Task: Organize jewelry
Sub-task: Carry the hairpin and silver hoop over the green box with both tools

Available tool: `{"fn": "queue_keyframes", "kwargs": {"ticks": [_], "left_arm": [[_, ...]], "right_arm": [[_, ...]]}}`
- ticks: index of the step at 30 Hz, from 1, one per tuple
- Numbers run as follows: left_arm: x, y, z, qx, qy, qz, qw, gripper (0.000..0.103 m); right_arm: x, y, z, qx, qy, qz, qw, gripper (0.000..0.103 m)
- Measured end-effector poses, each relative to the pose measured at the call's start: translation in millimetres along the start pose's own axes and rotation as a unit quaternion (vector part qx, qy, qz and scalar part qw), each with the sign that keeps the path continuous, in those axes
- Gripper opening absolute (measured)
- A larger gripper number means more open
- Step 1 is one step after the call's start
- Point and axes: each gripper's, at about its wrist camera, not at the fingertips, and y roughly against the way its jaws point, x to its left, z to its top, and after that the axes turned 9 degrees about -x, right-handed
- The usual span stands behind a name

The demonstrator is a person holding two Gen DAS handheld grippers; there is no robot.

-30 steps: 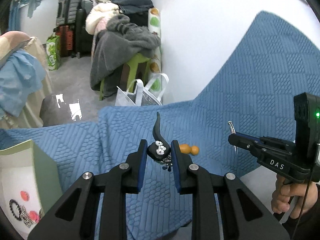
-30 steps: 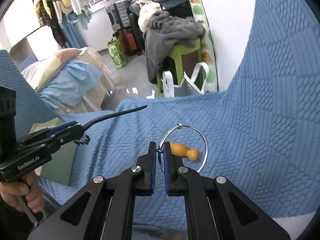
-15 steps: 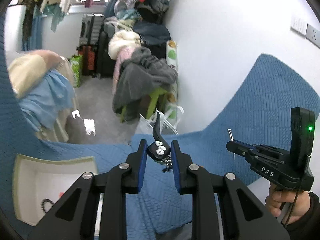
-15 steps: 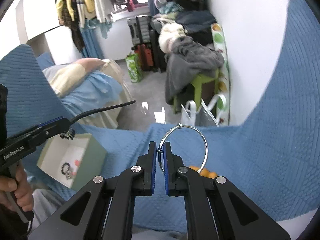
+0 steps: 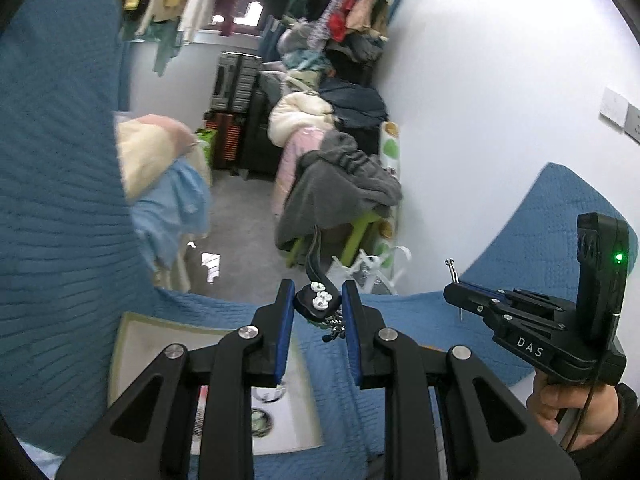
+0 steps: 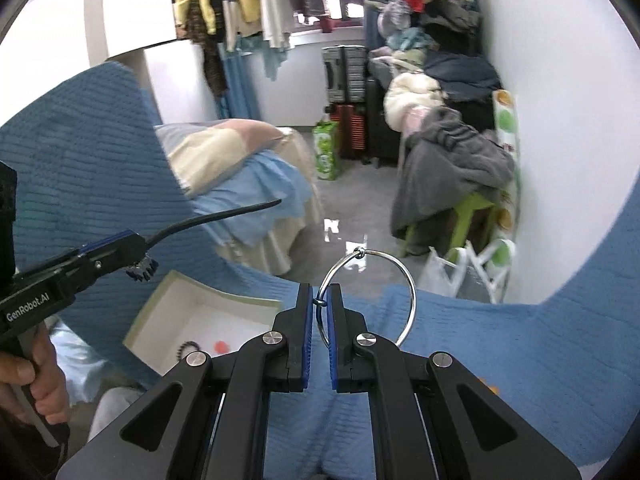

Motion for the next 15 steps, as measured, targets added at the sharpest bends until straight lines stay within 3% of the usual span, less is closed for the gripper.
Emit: {"fn": "queue_keyframes", "kwargs": {"ticks": [5,15], "left_arm": [[35.6,7.7,-12.9,0.009,0.014,0.019,0.9997,0.024],[88.9,-3.8,-64.1,0.065,0.030,0.050,0.9961,0.024]], "right_arm": [[44.9,-30.7,-11.6,0.027,0.016,0.031,0.999,0.003],[107.2,-85.0,-56.4,0.084,0.035,0.073,0.993,0.004]]}}
